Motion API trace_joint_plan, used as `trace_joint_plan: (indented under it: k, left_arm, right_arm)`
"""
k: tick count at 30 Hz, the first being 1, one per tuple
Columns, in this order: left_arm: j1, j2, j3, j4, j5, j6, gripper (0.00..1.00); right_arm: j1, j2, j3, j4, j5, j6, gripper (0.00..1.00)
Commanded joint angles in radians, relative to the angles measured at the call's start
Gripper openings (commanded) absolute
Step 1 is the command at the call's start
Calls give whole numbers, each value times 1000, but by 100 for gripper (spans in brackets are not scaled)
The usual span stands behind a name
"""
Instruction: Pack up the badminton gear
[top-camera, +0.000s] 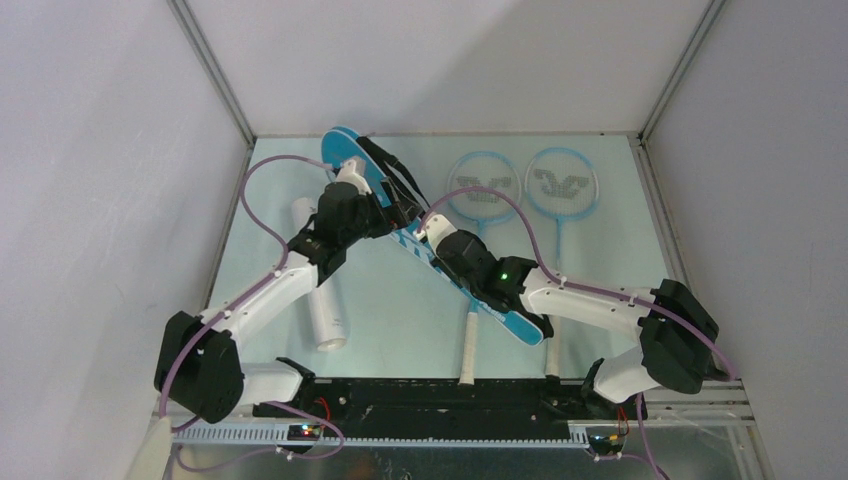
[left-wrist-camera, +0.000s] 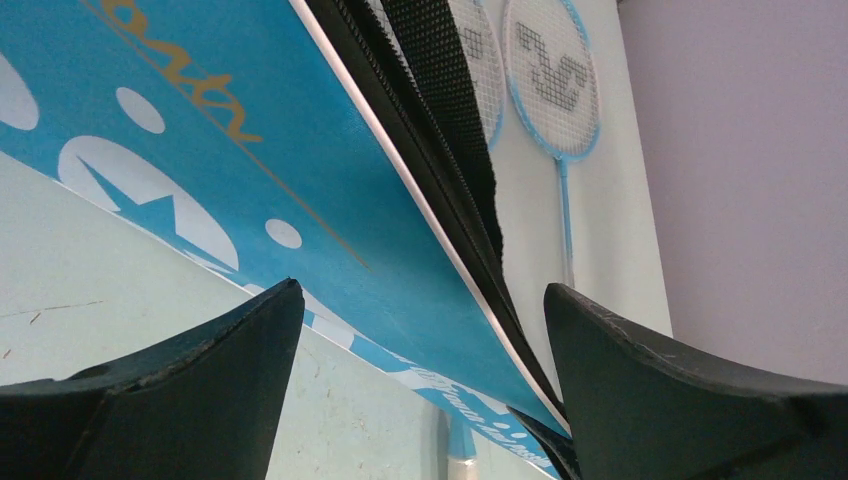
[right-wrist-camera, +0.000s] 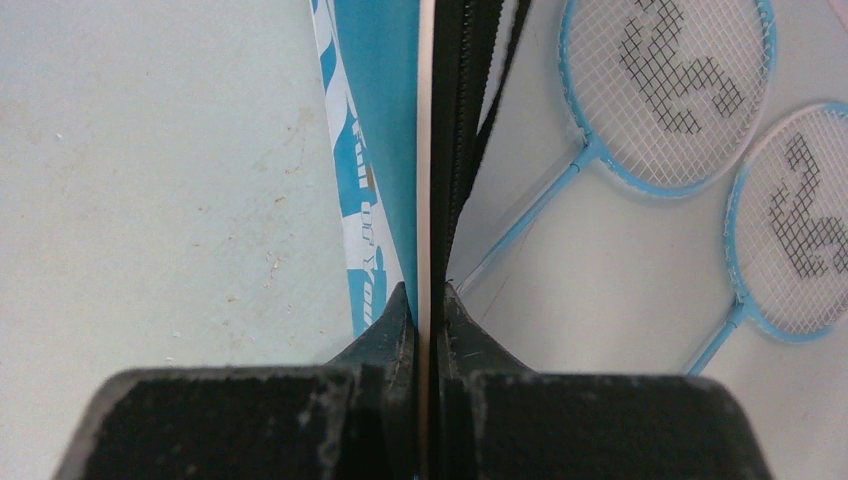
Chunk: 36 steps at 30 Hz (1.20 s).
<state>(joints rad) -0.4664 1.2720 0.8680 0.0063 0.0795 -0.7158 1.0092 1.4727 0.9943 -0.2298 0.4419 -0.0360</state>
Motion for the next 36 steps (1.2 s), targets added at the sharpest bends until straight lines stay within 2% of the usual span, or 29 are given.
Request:
trace_joint_plan:
  k: [1,8,14,21,25,27,28,29,30,31,32,35,36]
  left_arm:
    - [-11,19,46,15,-35,-6,93]
    - [-39,7,41,-81,-135,20,82]
    - [-51,-7,18,-77,-170,16,82]
    - [-57,52,52,-98,-184,22,82]
    - [-62,73,57,-116,-195,25,76]
    - [-64,76,55,-121,-200,27,69]
    - [-65,77,54,-124,-202,27,61]
    - [-66,78,55,-127,-202,28,56]
    - [-66,79,55,-129,-202,28,46]
    - [-66,79,55,-134,-202,29,41]
    - [-67,77,53,-134,-201,28,30]
    - [-67,64,45,-128,-202,27,6]
    - [-67,54,40,-124,-203,28,3]
  right_arm:
    - [11,-3,54,68,47,-4,0]
    - [16,0,55,68,60,2,0]
    - [30,13,68,50,75,2,0]
    - [65,12,70,72,86,-9,0]
    - [74,16,70,79,104,-11,0]
    - [76,15,70,79,110,-12,0]
    - [76,14,69,79,112,-12,0]
    - [78,13,70,81,115,-11,0]
    - [78,14,70,81,124,-10,0]
    - [81,13,70,81,129,-9,0]
    - [81,14,69,81,133,-8,0]
    - [81,18,70,75,130,3,11]
    - [78,16,70,69,124,8,20]
